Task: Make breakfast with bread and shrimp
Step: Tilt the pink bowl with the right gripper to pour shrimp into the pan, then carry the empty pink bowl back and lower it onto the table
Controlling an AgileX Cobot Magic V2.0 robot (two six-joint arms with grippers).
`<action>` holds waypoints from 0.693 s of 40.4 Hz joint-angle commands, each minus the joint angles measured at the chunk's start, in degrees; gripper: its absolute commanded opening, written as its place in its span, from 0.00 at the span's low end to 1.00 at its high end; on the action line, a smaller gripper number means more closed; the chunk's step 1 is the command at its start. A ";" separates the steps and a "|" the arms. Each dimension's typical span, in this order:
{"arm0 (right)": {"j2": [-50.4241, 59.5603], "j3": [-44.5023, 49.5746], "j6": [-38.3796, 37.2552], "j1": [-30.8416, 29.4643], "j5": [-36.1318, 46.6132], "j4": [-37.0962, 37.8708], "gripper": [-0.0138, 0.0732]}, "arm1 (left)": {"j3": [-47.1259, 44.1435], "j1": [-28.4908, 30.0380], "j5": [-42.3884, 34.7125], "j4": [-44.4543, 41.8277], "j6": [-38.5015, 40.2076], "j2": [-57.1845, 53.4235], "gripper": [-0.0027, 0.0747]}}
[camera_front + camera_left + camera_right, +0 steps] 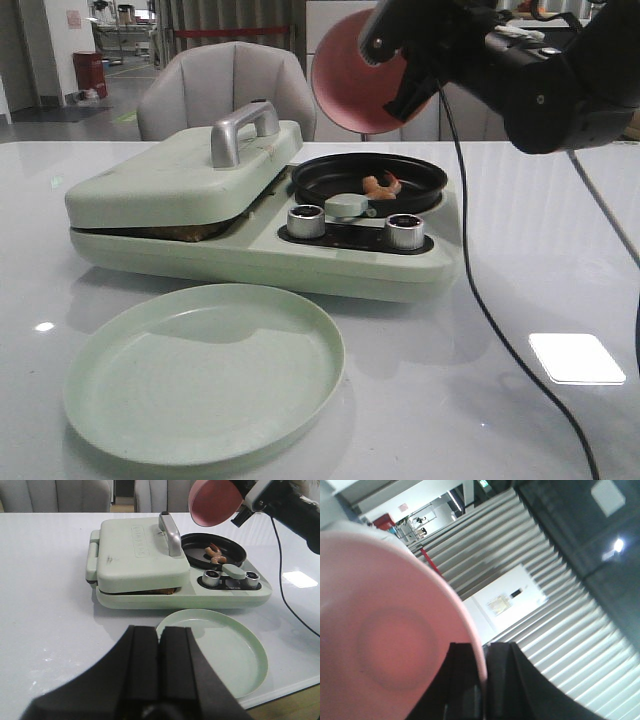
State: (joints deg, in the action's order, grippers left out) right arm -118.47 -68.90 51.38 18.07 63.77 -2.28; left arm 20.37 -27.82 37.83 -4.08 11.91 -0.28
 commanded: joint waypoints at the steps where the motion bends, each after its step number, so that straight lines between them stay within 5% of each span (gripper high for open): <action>1: 3.66 -2.03 -15.23 -0.24 2.85 -3.89 0.11 | 1.65 -0.11 -4.83 0.20 0.47 -1.13 0.08; 13: 11.28 -2.03 -47.90 -0.40 -31.13 -5.41 0.12 | 1.65 -0.11 -4.83 0.20 0.47 -1.13 0.08; 28: 26.51 -2.03 -49.98 -4.62 -67.95 -6.05 0.12 | 1.65 -0.11 -4.83 0.20 0.47 -1.13 0.08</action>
State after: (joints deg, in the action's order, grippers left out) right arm -97.40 -68.93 1.78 15.51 -0.84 -8.01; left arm 20.37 -27.82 37.83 -4.08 11.91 -0.28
